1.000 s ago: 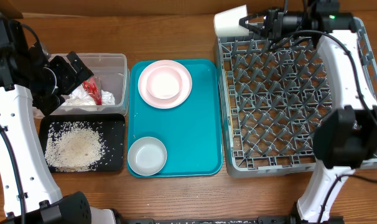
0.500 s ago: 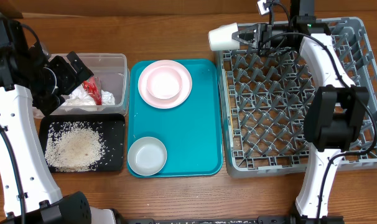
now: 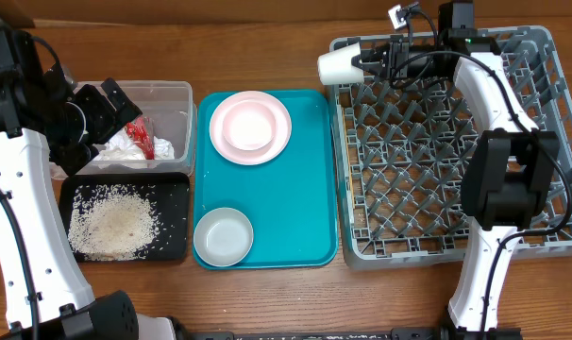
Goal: Sort waste into correct bins and load items into the dishwasher
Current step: 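Lift the cup and carry it right toward the dish rack, then lower the pale cup into the rack's back-left corner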
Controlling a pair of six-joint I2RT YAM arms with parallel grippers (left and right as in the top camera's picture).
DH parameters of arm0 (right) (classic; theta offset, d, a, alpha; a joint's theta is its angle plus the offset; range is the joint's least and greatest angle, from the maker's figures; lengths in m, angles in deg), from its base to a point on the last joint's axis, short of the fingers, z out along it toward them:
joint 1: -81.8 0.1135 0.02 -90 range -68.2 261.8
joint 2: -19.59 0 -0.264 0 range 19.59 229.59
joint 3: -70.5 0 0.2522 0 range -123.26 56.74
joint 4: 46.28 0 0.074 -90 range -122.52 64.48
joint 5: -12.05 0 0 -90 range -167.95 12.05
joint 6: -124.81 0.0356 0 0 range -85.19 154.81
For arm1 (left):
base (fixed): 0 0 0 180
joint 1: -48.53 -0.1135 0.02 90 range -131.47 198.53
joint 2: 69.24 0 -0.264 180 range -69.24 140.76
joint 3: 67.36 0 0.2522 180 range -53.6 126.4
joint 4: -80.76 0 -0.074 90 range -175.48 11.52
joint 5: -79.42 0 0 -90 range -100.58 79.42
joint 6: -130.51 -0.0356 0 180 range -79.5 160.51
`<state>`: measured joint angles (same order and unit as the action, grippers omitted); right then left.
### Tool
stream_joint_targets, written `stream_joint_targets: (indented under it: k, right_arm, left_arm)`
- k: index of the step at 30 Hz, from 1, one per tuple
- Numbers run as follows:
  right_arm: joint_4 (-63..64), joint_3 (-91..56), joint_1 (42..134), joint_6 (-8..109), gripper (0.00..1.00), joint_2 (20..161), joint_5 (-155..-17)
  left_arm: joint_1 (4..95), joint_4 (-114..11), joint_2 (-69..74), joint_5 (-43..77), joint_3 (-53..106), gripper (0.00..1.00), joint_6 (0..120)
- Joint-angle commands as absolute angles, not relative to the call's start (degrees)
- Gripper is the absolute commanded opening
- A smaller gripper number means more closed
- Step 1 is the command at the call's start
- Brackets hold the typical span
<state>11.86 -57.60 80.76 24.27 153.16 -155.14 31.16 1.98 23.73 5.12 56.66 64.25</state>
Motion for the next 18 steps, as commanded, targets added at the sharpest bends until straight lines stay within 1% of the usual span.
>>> stream_joint_targets:
  k: [1, 18]
  right_arm:
    - [11.14, -55.24, 80.89, 23.85, 0.04, 153.34, -153.61]
    - [9.15, -53.82, 83.25, 23.89, 0.04, 153.34, -153.98]
  left_arm:
    - [30.92, 1.89, 23.67, 5.54, 57.4, 1.0, 63.2]
    - [30.92, 1.87, 23.67, 5.52, 57.4, 1.0, 63.2]
